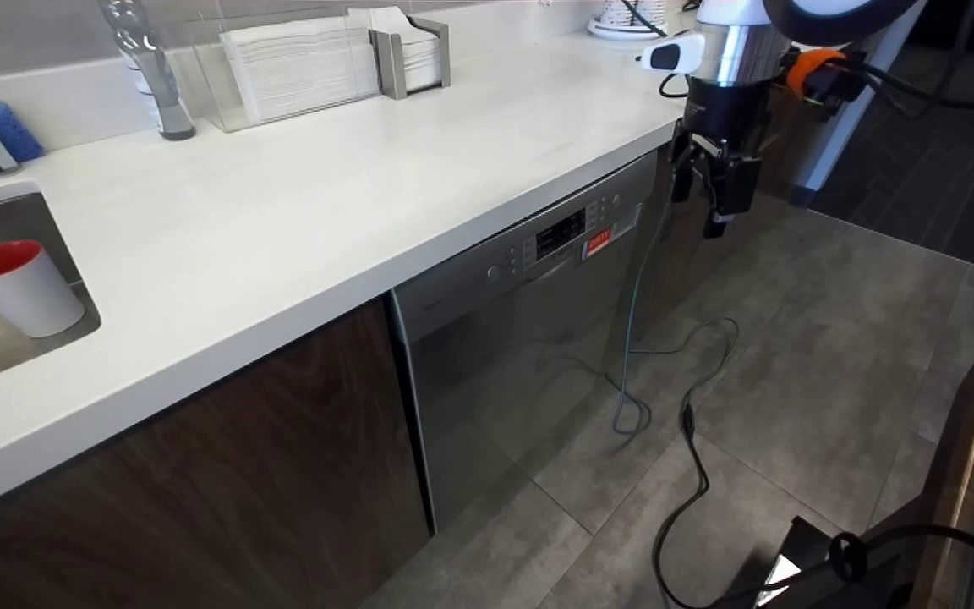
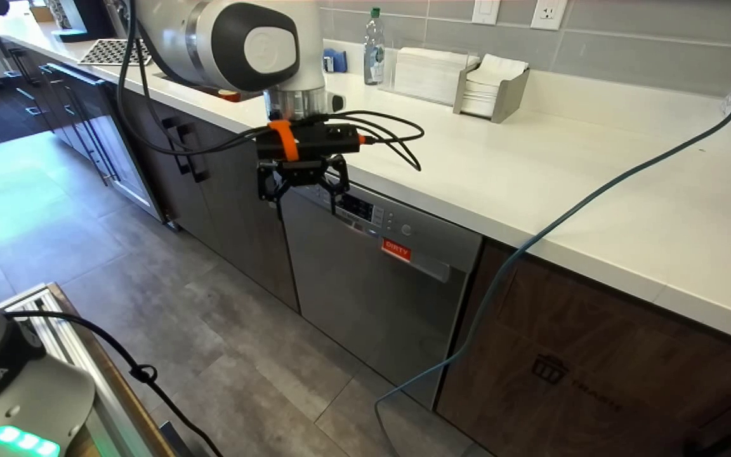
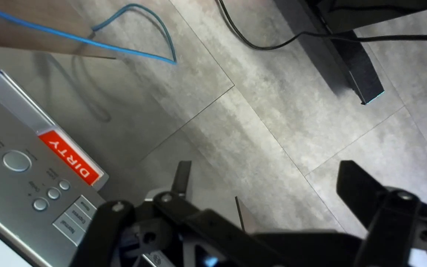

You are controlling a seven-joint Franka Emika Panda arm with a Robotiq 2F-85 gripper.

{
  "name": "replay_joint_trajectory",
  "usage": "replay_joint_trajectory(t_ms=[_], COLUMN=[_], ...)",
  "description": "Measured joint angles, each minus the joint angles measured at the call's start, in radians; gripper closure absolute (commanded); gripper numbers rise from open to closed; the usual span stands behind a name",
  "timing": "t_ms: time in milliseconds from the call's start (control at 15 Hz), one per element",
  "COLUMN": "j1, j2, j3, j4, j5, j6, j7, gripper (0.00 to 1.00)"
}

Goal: Press the button on the oven

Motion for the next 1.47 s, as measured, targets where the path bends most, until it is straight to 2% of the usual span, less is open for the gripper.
replay_joint_trajectory(t_ms=[467, 1133, 1467], j1=[-0.008, -0.016, -0.053], j2=[0.041, 0.079, 0.115], j3=[0.0, 0.005, 0.027], j4=[-0.044, -0.044, -0.055], j5=[0.022, 0.022, 0.039], j6=[0.183, 0.231, 0.342], j7=[-0.222, -0.27, -0.357], gripper=[0.0, 0.0, 0.0])
